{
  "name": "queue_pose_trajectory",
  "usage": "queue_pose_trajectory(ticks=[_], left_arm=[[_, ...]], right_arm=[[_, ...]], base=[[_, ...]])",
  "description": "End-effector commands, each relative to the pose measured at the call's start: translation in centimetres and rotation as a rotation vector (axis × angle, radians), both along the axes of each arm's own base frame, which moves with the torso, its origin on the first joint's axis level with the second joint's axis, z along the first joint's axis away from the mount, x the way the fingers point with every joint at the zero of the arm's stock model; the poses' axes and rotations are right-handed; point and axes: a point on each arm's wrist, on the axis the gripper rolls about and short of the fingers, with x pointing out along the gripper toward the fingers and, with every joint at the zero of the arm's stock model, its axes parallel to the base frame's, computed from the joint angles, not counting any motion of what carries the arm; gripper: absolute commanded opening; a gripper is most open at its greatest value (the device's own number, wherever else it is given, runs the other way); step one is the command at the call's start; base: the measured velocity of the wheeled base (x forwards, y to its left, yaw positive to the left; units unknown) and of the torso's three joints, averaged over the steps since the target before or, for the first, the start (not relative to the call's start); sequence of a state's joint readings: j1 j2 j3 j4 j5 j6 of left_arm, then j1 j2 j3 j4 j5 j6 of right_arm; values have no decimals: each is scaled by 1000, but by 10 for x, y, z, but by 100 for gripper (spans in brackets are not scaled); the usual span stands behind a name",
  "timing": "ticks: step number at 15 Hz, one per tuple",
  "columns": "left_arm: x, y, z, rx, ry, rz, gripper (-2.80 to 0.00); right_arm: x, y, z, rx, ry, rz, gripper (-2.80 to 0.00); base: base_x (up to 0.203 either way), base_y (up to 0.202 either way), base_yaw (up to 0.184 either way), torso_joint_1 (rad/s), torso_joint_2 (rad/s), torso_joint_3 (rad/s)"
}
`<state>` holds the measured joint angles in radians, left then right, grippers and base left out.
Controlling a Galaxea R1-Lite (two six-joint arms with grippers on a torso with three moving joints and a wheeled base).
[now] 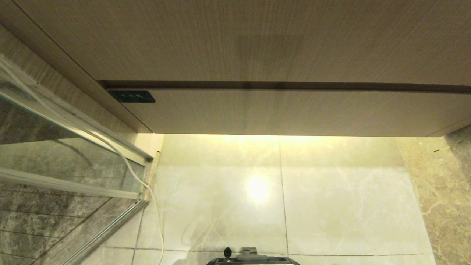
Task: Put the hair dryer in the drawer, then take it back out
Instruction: Pull open the drawer
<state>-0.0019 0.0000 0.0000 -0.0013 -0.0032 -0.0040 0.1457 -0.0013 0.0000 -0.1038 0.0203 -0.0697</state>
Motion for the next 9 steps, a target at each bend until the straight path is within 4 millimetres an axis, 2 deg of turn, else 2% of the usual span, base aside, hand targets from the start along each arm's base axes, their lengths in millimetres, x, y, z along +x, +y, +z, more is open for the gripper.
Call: queue_pose_trajectory(ticks=[1, 4, 5, 6, 9], left_arm=[[0, 0, 0, -1, 0, -1, -280], [0, 0, 0, -1, 0, 1, -280], [0, 0, 0, -1, 0, 1, -280], [0, 0, 0, -1, 0, -1, -280], [0, 0, 0, -1, 0, -1, -280]], right_arm=[[0, 0, -12, -13, -4, 5, -280], [0, 0, -8, -46, -37, 4, -280], [-4, 0, 3, -47, -76, 11, -280], [-12, -1, 21, -45, -134, 30, -280], [-65, -6, 113, -35, -378, 73, -280]], base=[[0, 0, 0, 0, 0, 0], [0, 0, 0, 0, 0, 0], [0, 0, 0, 0, 0, 0], [0, 0, 0, 0, 0, 0], [0, 0, 0, 0, 0, 0]])
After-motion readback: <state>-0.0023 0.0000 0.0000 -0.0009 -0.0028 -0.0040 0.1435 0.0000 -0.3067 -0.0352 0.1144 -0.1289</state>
